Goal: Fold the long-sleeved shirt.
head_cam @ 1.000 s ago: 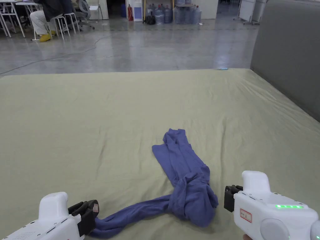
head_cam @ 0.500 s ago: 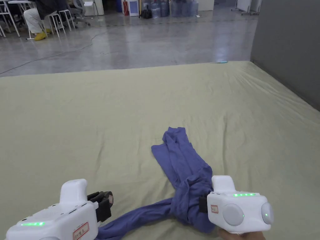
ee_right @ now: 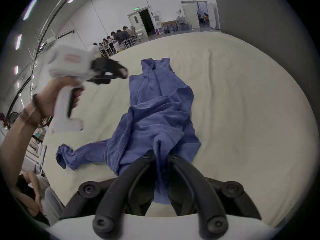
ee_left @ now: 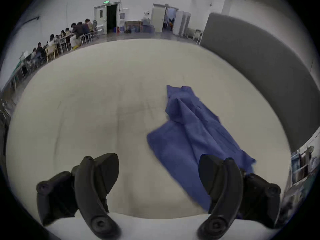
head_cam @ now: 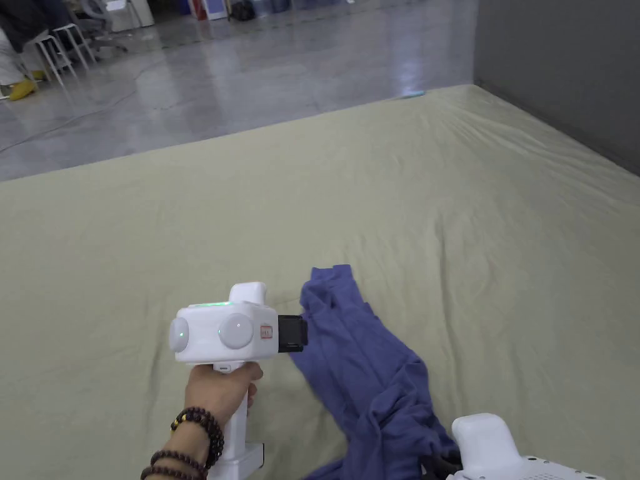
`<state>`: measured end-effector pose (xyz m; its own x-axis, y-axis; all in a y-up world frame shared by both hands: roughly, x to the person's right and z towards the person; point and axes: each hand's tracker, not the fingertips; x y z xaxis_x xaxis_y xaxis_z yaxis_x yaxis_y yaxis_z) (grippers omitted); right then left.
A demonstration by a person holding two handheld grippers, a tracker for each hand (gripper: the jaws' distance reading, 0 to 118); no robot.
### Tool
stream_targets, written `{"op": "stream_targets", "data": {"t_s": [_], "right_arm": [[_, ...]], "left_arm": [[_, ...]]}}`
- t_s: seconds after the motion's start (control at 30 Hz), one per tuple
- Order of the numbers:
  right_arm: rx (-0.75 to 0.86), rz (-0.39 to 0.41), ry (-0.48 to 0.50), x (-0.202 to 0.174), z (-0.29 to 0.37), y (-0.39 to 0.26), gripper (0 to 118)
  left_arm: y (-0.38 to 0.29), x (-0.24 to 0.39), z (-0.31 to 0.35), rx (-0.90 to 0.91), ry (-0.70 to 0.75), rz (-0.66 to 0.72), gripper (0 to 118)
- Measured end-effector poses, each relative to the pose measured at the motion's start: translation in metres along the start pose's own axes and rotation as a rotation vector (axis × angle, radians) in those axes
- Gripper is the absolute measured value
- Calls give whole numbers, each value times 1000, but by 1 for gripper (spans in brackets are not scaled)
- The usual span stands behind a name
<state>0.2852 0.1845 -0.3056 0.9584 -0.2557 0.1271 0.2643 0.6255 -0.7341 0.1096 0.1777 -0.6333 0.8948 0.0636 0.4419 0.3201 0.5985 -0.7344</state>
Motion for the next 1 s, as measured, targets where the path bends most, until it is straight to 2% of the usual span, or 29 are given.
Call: {"op": "stream_targets", "data": {"t_s": [0.07,0.1,0.17,0.2,0.23,0.27,0.4,0.63,0.83,0.93,1.0], "right_arm": [[-3,5,2,1,0,0,14],[-2,0,2,3,-1,0,14],[-5,-16,12,3,-2,0,14],[-2,-20,11,3,-2,0,14],[-5,-24,16,4,-2,0,14],[-7,-25,18,3,-1,1,14],[39,-6,23,0,19,11,13],[206,73,-12,-7,75,64,13],[351,130,82,-36,117,148,12],[432,207,59,-61,132,206,12],[458,204,100,-73,143,251,12]], "left_arm": [[5,12,-26,-51,-26,-45,100],[2,20,-36,-82,-20,-75,94],[-14,38,-44,-113,82,-167,73],[-18,44,-33,-10,106,-191,62],[-18,47,-25,-21,61,-176,35],[-18,49,-15,-1,52,-157,2],[-22,30,34,43,-19,-90,2],[-3,-42,193,316,-29,20,2],[26,-75,318,505,5,58,2],[47,-86,367,592,-7,93,2],[69,-85,394,635,24,78,2]]}}
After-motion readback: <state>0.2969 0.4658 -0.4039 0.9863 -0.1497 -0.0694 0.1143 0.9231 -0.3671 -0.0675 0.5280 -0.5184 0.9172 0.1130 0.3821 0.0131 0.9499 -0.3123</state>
